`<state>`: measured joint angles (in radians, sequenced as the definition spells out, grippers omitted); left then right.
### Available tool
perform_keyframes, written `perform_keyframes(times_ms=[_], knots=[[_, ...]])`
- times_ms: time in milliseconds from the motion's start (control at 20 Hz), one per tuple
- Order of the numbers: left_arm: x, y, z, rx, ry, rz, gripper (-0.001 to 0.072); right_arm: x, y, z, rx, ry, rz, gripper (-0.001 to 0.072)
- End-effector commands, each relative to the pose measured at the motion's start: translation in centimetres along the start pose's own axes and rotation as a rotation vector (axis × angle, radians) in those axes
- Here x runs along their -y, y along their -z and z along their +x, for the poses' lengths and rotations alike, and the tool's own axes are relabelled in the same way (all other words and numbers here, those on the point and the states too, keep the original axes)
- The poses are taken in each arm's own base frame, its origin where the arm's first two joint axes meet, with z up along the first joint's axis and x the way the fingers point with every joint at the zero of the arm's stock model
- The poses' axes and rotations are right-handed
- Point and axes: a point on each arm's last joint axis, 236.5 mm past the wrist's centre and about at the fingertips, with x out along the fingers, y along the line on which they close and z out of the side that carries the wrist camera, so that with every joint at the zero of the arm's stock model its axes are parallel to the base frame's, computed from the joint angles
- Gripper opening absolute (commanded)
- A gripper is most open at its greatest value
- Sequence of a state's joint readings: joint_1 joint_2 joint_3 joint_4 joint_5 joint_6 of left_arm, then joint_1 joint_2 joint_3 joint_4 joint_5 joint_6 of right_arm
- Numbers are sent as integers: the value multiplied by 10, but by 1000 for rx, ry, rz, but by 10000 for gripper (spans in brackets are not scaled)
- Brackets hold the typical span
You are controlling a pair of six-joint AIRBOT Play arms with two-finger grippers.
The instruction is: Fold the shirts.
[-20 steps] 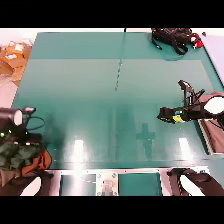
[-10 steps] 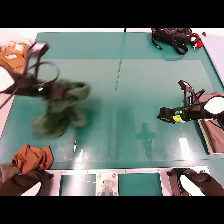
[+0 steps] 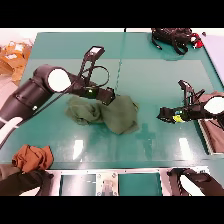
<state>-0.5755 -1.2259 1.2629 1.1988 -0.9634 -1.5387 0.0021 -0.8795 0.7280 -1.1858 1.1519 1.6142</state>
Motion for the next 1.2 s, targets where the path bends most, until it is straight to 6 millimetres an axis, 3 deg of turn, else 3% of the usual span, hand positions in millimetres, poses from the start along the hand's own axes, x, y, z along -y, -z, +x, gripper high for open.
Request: perform_keyframes(times_ms=[0,100,250,400,550,700,850,1050,1100,1150], knots=[[-30,19,-9,-123,-41,-49,717,0,0,0,0,0,0,14],[-69,38,-34,-212,-124,-91,717,0,0,0,0,0,0,14],[-116,83,-58,-376,-208,-200,717,-1,0,0,0,-2,0,14],[-138,133,-42,-477,-221,-297,717,-7,-5,1,19,-31,15,17],[-153,168,1,-433,-220,-368,717,-7,-26,10,79,-42,40,332],[-162,161,35,-260,-204,-448,717,2,-50,32,106,-25,71,449],[-167,159,57,-209,-184,-513,717,7,-54,69,10,-34,116,449],[-160,177,83,-275,-110,-559,714,-16,-61,109,-81,-170,155,448],[-160,178,85,-278,-107,-559,643,-23,-63,117,-93,-212,167,448],[-160,178,85,-276,-109,-555,450,-29,-64,124,-104,-248,181,448]])
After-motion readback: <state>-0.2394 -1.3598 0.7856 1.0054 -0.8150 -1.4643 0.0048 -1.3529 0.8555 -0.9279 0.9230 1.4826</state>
